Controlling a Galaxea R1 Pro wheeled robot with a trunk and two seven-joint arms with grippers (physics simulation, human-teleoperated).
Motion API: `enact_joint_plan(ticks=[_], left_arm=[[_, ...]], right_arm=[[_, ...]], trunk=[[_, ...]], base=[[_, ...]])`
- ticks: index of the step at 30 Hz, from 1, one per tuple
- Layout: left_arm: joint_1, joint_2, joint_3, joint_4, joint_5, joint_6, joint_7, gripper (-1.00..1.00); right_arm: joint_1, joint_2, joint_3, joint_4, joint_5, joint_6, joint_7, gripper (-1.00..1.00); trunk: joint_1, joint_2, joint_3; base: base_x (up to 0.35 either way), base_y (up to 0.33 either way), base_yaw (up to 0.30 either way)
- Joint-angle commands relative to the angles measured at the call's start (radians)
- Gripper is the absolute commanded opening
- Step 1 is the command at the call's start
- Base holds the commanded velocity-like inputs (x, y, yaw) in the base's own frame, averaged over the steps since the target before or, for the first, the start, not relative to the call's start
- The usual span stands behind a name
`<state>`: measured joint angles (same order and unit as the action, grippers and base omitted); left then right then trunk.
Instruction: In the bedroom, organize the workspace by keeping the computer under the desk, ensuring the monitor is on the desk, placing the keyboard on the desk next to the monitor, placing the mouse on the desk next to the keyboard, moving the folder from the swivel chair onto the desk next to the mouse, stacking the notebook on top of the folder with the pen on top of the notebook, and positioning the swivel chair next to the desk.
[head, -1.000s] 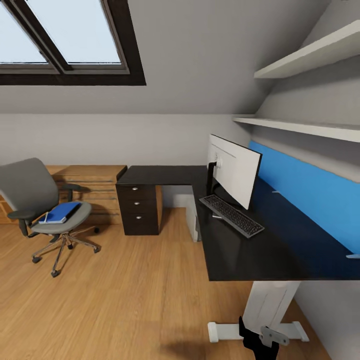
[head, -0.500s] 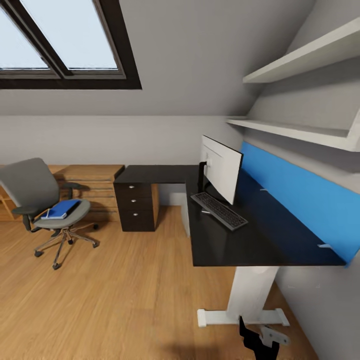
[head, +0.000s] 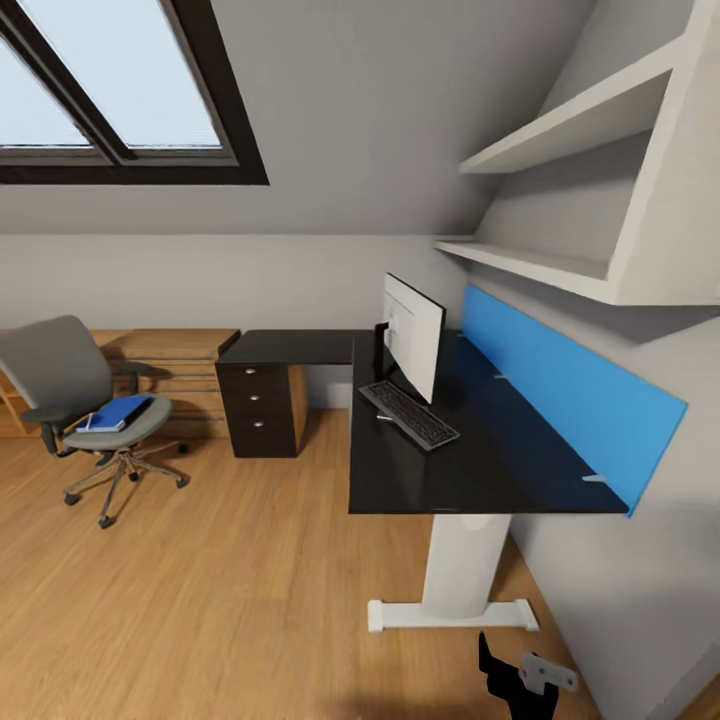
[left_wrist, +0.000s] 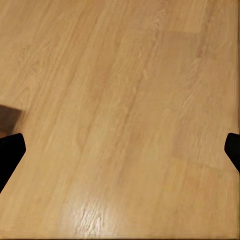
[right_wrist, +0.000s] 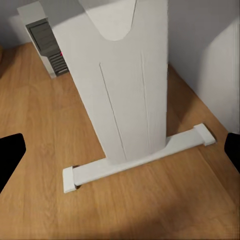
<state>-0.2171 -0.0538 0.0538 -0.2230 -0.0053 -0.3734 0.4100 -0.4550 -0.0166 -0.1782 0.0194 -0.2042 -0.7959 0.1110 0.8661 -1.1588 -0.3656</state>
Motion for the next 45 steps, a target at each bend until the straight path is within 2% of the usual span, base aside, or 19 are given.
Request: enact_joint_plan(ticks=[1, 27, 45], left_arm=[[-0.001, -0.001, 0.005, 0.001, 0.0, -0.005, -0.001, 1.0], [-0.001, 0.002, 0.008, 0.002, 0.002, 0.001, -0.009, 1.0], [-0.001, 0.002, 0.007, 0.035, -0.001, -0.008, -0.011, 1.0]], right_arm=[[-0.001, 0.0, -0.004, 0.002, -0.008, -0.003, 0.01, 1.0], [-0.001, 0.001, -0.004, 0.002, -0.007, -0.003, 0.012, 1.0], [0.003, 0.003, -0.003, 0.002, -0.003, -0.003, 0.014, 1.0]], trunk=[[-0.004, 0.006, 0.002], [-0.104, 0.188, 0.084], [-0.104, 0.188, 0.084]], base=[[-0.069, -0.124, 0.0], [-0.005, -0.008, 0.0], [0.048, 0.041, 0.0]])
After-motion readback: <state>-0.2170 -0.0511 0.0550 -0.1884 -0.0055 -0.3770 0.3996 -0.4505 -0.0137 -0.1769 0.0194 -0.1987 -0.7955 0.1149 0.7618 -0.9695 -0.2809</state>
